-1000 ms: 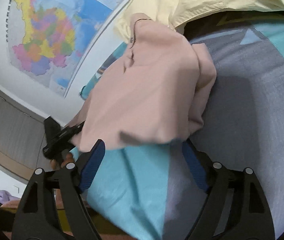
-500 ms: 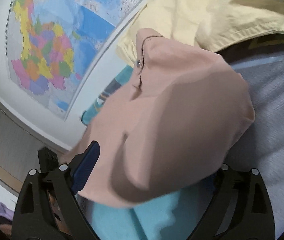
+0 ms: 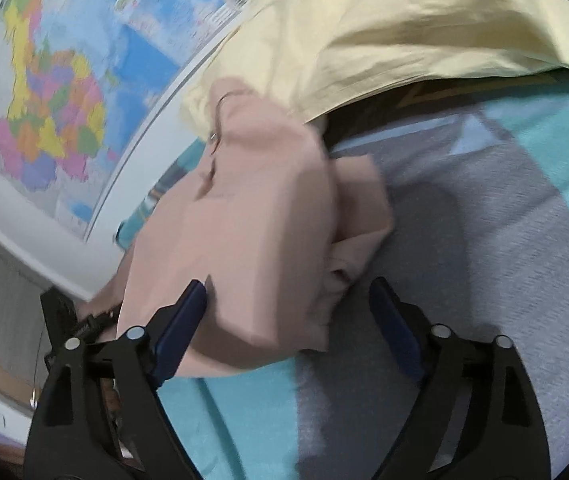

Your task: Fold large clothes

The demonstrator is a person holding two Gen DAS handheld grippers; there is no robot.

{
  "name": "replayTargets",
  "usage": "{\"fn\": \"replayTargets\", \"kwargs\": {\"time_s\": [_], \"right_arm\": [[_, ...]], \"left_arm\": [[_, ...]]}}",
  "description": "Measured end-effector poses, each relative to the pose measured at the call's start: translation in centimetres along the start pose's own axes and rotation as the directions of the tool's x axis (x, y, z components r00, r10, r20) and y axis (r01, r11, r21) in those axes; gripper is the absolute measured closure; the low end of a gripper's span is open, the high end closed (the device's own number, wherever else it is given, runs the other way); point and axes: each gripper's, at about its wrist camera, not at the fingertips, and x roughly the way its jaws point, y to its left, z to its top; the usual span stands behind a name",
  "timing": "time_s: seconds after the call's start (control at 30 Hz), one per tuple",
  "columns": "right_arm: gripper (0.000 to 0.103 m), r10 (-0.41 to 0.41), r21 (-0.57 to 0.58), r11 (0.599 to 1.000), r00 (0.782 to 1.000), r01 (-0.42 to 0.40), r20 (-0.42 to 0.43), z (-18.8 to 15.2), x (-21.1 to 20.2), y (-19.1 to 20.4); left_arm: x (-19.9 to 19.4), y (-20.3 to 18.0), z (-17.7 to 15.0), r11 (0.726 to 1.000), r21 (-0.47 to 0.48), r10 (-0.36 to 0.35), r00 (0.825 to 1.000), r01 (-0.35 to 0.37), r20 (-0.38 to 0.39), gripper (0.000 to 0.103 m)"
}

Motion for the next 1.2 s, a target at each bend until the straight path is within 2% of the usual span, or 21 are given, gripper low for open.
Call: {"fn": "replayTargets", "kwargs": {"time_s": [0.1,0.13,0.2,0.3,0.33,0.37,0.4,0.43,0.5,0.6,0.63,0.7,0.77,0.93,1.0,1.07,1.13,1.2], "right_arm": [[0.019,0.161,0.009,0.987,0.983,-0.161,-0.088,0.1,1.4,0.9],[0.019,0.252,0.045,0.968,0.963,-0.248,-0.098,0.1,1.8,1.1],[0.02,0.283,0.095,0.957,0.956,-0.275,-0.075,0.0,2.1,0.7],[0.02,0.254,0.115,0.962,0.966,-0.249,-0.036,0.5,2.7,1.0],[0.02,0.164,0.09,0.983,0.986,-0.162,-0.014,0.8,3.1,1.8],[0.02,0.056,0.005,0.998,0.998,-0.056,0.002,0.8,3.5,3.0],[0.019,0.014,-0.057,0.998,1.0,-0.014,-0.004,0.7,4.0,4.1],[0.018,0.041,-0.063,0.997,0.999,-0.042,-0.017,0.4,4.4,4.5],[0.018,0.134,0.005,0.991,0.991,-0.134,-0.02,0.1,4.2,3.8],[0.022,0.214,0.123,0.969,0.976,-0.216,0.025,0.0,3.1,1.8],[0.025,0.203,0.142,0.968,0.979,-0.205,0.03,-0.1,2.9,1.5],[0.025,0.125,0.12,0.985,0.992,-0.127,0.02,0.4,3.2,2.2],[0.014,0.085,0.063,0.994,0.996,-0.085,0.013,0.7,4.3,3.5],[0.013,0.077,0.011,0.997,0.997,-0.078,0.014,2.3,6.9,4.8],[0.018,0.09,0.003,0.996,0.996,-0.09,-0.002,2.7,7.6,5.2],[0.044,0.088,-0.01,0.996,0.996,-0.089,-0.032,2.9,8.4,5.1],[0.049,0.106,-0.002,0.994,0.993,-0.107,-0.049,3.1,8.8,4.7],[0.049,0.116,-0.011,0.993,0.992,-0.117,-0.054,3.2,8.8,4.6]], "left_arm": [[0.0,-0.2,0.0,1.0,0.002,0.003,1.0,-0.003,0.0,0.041],[0.0,-0.2,-0.1,1.0,0.003,0.003,1.0,-0.003,-0.001,0.041],[0.0,-0.3,-0.1,1.0,0.008,0.002,1.0,-0.002,-0.002,0.04],[0.0,-0.4,-0.2,1.0,0.01,0.0,1.0,0.0,-0.001,0.038],[0.0,-0.4,-0.2,1.0,0.009,0.002,1.0,-0.002,-0.003,0.038],[0.0,-0.4,-0.2,1.0,0.009,0.003,1.0,-0.003,-0.003,0.038],[0.1,-0.4,-0.2,1.0,0.007,0.002,1.0,-0.002,-0.004,0.038],[0.0,-0.3,-0.2,1.0,0.006,-0.001,1.0,0.001,-0.005,0.038],[0.0,-0.2,-0.2,1.0,0.01,-0.009,1.0,0.009,-0.009,0.038],[-0.1,-0.2,-0.2,1.0,0.016,-0.017,1.0,0.017,-0.011,0.037],[-0.1,-0.2,-0.2,1.0,0.017,-0.015,1.0,0.015,-0.011,0.037],[-0.1,-0.3,-0.2,1.0,0.019,-0.017,1.0,0.017,-0.011,0.035],[-0.1,-0.5,-0.1,1.0,0.022,-0.01,1.0,0.01,-0.014,0.035],[0.0,-1.0,0.1,0.999,0.029,0.023,0.999,-0.022,-0.027,0.035],[0.1,-1.1,0.3,0.999,0.029,0.038,0.999,-0.037,-0.029,0.034],[0.2,-1.2,0.6,0.998,0.022,0.063,0.998,-0.062,-0.029,0.033],[0.4,-1.5,0.8,0.994,0.034,0.108,0.994,-0.107,-0.026,0.032],[0.6,-1.7,0.9,0.989,0.052,0.136,0.99,-0.135,-0.02,0.03]]}}
